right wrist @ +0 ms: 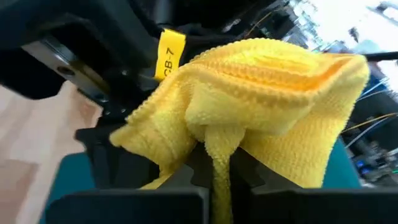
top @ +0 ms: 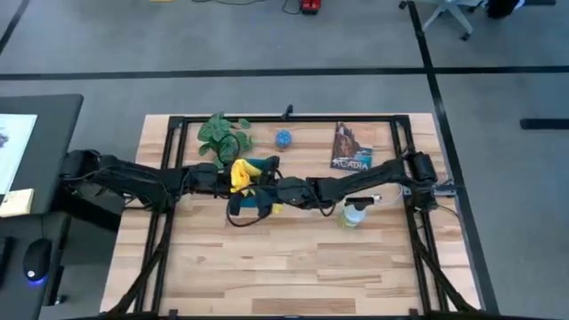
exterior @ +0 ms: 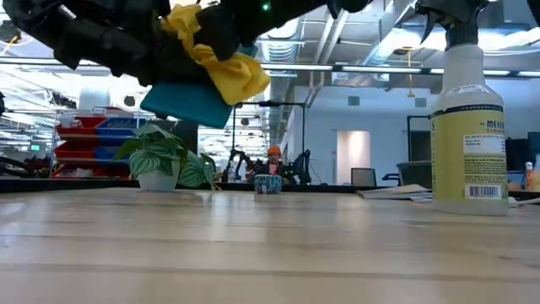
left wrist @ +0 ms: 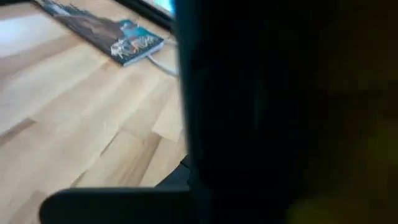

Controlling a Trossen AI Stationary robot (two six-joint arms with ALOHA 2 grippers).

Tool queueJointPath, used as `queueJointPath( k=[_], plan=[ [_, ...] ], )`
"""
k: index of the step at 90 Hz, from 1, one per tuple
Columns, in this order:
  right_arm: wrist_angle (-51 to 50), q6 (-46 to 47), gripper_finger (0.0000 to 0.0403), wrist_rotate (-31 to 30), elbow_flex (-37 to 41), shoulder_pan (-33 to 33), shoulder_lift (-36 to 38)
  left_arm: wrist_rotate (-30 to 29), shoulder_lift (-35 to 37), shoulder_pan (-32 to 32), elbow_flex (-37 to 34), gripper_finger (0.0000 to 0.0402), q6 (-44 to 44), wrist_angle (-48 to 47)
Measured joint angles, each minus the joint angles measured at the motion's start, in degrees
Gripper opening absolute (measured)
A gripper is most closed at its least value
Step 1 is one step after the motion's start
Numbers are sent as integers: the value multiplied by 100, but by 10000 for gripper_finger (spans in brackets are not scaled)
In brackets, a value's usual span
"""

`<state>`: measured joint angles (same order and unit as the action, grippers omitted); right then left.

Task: Apply microfiber cloth
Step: Wipe the front and back of the blue tablet using the yellow microfiber cloth

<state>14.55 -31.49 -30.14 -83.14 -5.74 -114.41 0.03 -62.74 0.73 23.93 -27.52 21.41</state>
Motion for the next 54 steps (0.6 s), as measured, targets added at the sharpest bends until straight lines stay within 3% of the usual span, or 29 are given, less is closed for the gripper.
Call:
queueJointPath(
  k=[33,54],
  plan=[
    [-174,112,1,-912,32,33,306,7,13,4,45,11,-66,-195],
    [-492,450,1,24,29,-4,283,186,9,-7,32,11,67,-270]
  ],
)
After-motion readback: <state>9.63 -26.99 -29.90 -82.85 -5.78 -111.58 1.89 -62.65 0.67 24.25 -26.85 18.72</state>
